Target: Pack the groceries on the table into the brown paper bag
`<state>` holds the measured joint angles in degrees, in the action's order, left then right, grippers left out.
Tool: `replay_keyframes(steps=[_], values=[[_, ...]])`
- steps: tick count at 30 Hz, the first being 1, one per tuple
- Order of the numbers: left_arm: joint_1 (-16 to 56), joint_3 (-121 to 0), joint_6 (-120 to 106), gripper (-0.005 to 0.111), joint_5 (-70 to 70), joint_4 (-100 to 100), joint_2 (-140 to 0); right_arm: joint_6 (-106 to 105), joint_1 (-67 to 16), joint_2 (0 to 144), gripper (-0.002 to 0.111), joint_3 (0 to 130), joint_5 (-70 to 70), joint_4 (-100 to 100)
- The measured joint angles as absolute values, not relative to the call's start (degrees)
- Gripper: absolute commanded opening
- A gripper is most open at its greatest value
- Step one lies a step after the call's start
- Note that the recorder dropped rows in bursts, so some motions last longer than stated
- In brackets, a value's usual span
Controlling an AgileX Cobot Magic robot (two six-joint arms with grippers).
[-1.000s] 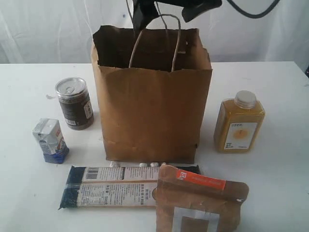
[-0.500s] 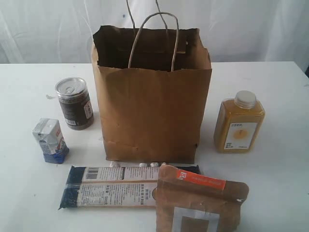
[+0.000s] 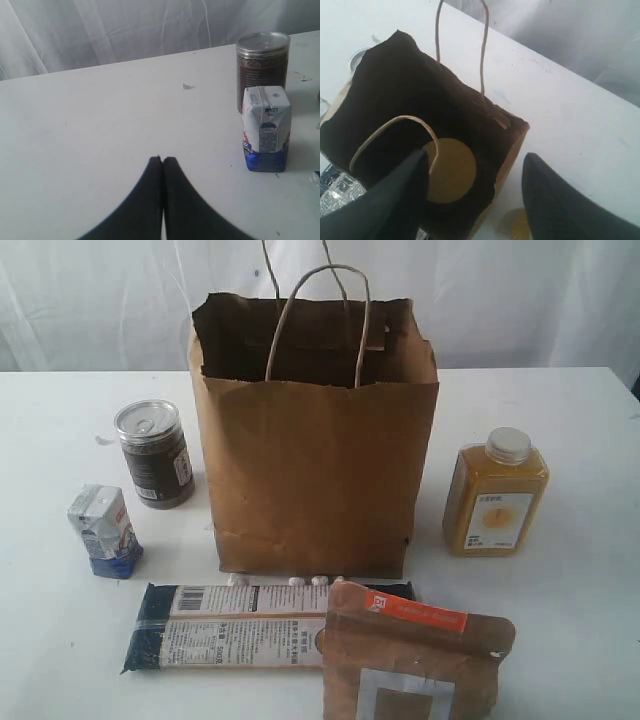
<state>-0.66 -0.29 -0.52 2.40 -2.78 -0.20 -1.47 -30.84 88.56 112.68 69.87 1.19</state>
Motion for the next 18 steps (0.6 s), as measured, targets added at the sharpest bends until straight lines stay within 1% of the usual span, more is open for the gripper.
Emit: replay_keyframes(steps=[2, 13, 18], values=[[-0.7, -0.3, -0.5, 0.000, 2.4, -2.8, -0.2, -1.5, -30.8, 87.0, 0.046, 112.7, 70.0, 2.6], [-0.7, -0.3, -0.5, 0.000, 2.4, -2.8, -0.2, -1.5, -30.8, 77.7, 0.046, 112.7, 70.0, 16.8], [-0.7, -0.3, -0.5, 0.000, 2.4, -2.8, -0.2, -1.5, -30.8, 74.7, 0.046, 112.7, 70.1, 19.4]])
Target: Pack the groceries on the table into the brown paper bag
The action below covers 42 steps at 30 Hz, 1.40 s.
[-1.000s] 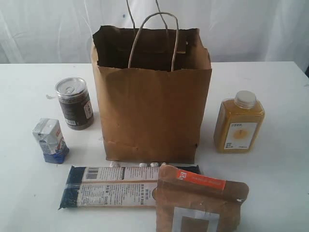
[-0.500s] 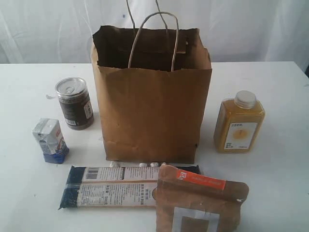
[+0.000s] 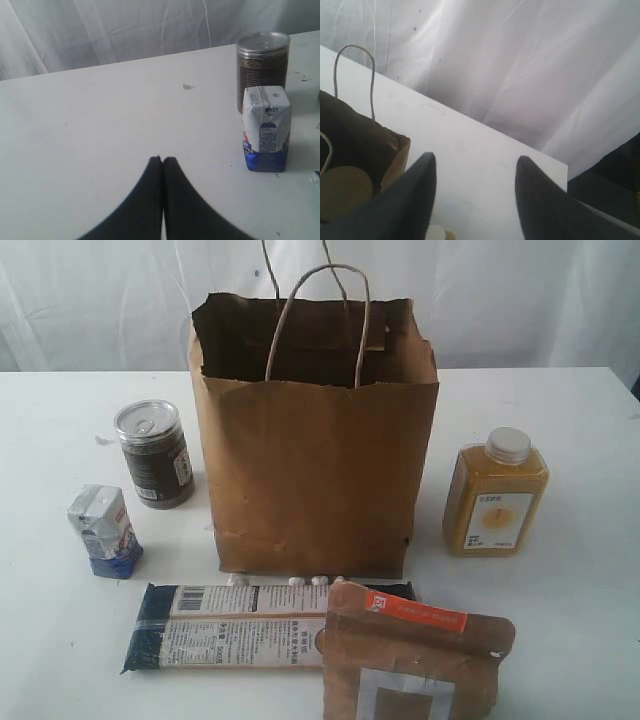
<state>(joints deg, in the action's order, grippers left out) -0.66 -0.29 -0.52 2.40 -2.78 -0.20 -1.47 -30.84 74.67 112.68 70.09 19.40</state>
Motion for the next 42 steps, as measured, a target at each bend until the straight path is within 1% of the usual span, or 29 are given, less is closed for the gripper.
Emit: replay_keyframes(steps=[5, 8, 28, 30, 32, 36, 42], values=[[-0.7, -0.3, -0.5, 0.000, 2.4, -2.8, -0.2, -1.3, -30.8, 72.5, 0.046, 111.8, 70.1, 19.7], [-0.7, -0.3, -0.5, 0.000, 2.4, -2.8, -0.2, -0.4, -30.8, 70.9, 0.046, 108.7, 70.1, 20.2], [-0.7, -0.3, -0.5, 0.000, 2.4, -2.8, -0.2, 11.4, -30.8, 61.1, 0.045, 68.5, 70.1, 22.7], [-0.7, -0.3, -0.5, 0.000, 2.4, -2.8, -0.2, 14.0, -30.8, 58.6, 0.038, 64.5, 69.8, 22.0], [-0.7, -0.3, -0.5, 0.000, 2.4, -2.8, -0.2, 16.7, -30.8, 54.8, 0.028, 61.1, 67.8, 20.5], [-0.7, -0.3, -0.5, 0.000, 2.4, -2.8, -0.2, 18.9, -30.8, 46.1, 0.001, 56.1, 62.3, 16.0], [-0.7, -0.3, -0.5, 0.000, 2.4, -2.8, -0.2, 19.5, -30.8, 30.5, 0.000, 49.3, 55.8, 4.8]])
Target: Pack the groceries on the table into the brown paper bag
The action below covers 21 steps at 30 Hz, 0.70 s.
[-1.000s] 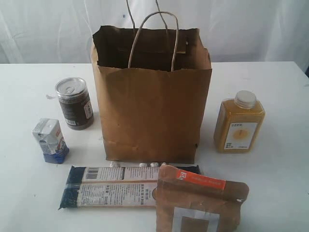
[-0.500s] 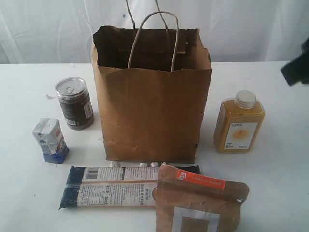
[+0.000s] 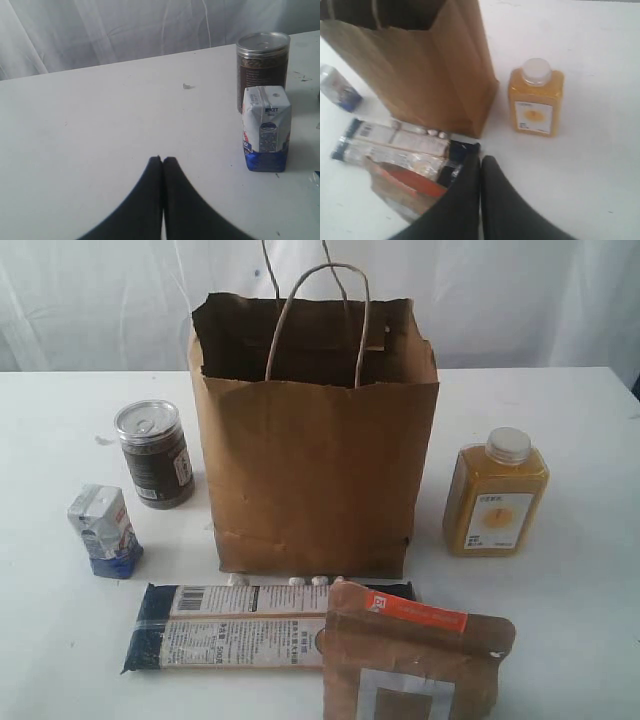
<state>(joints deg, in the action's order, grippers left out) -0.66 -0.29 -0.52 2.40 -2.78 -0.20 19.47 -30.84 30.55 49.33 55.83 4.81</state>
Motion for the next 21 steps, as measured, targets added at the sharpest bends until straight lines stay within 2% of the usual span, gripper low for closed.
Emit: replay_keyframes(steps=[8, 14, 21], values=[[-0.7, -0.3, -0.5, 0.000, 2.4, -2.8, -0.2, 19.5, -30.8, 14.3, 0.000, 48.0, 55.6, -1.0], [-0.7, -0.3, -0.5, 0.000, 2.4, -2.8, -0.2, 18.0, -30.8, 11.1, 0.000, 47.1, 54.4, 0.0], [-0.7, -0.3, -0.5, 0.000, 2.4, -2.8, -0.2, 8.6, -30.8, 11.2, 0.000, 37.0, 39.7, 0.0]])
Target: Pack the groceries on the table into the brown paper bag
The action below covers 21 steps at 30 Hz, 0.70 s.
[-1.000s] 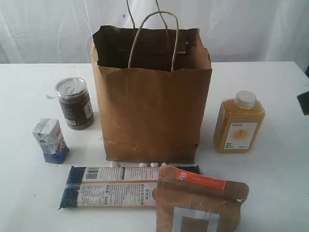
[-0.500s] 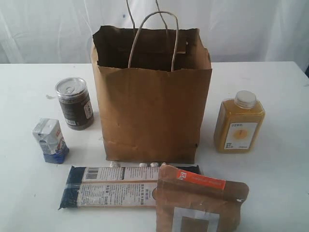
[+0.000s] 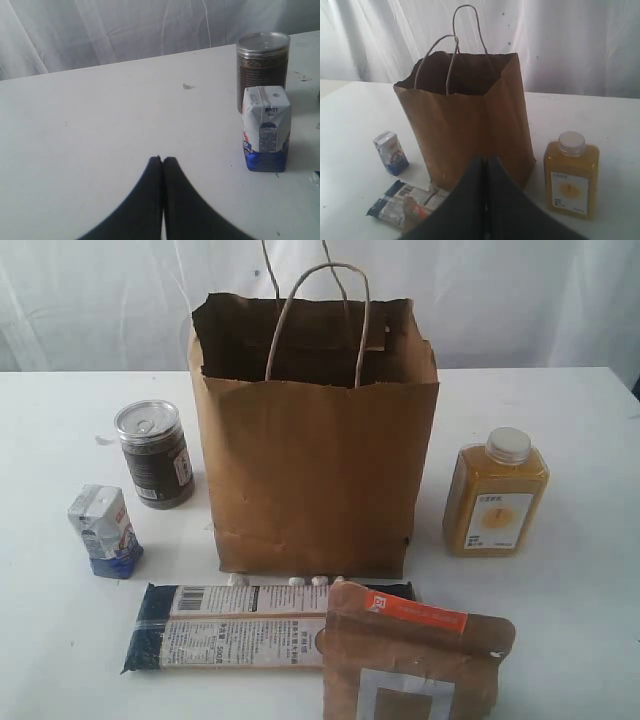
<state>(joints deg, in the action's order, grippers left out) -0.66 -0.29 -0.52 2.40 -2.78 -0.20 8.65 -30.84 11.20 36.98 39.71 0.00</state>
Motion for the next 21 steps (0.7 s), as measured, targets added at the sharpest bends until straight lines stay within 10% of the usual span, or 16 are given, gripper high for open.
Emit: replay_keyframes(steps=[21], values=[[-0.7, -0.3, -0.5, 0.000, 2.4, -2.8, -0.2, 1.5, -10.9, 6.3, 0.000, 3.9, 9.0, -2.7]])
